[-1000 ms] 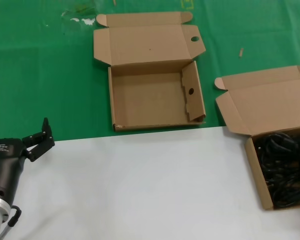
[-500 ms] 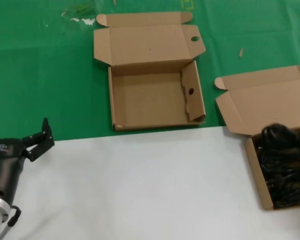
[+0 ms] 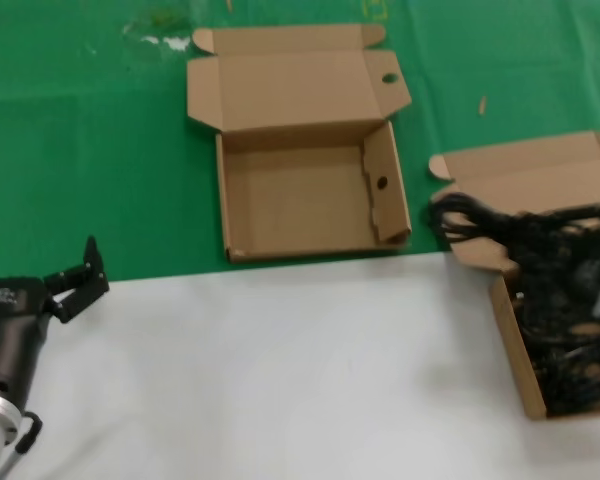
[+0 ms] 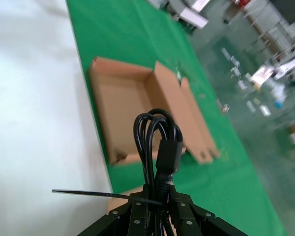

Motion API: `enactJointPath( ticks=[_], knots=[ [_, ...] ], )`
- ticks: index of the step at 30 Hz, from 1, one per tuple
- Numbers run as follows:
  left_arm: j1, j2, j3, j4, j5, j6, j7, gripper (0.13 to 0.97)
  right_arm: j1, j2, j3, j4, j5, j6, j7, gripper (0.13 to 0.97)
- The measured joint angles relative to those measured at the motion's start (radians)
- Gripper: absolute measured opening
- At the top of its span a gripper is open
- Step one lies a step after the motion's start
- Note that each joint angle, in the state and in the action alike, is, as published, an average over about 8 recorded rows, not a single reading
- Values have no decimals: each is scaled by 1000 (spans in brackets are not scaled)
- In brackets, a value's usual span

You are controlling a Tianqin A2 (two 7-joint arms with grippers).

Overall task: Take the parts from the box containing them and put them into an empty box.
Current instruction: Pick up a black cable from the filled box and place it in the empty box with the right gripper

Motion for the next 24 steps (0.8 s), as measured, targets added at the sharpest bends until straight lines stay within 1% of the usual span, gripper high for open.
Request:
enactJointPath(
  ticks=[3, 6, 11, 17, 24],
  knots=[
    [0, 0, 0, 0, 0, 0, 0, 966, 114, -95, -104, -12, -99, -26, -5, 206],
    [0, 0, 0, 0, 0, 0, 0, 966, 236, -200, -210, -54, -192, -55, -30, 205],
    [0, 0, 0, 0, 0, 0, 0, 966, 418, -349, -353, -168, -285, -86, -108, 203],
    [0, 0, 0, 0, 0, 0, 0, 966, 581, -465, -463, -327, -306, -98, -231, 202],
    [0, 0, 0, 0, 0, 0, 0, 966, 699, -527, -517, -480, -280, -95, -339, 202]
  ],
)
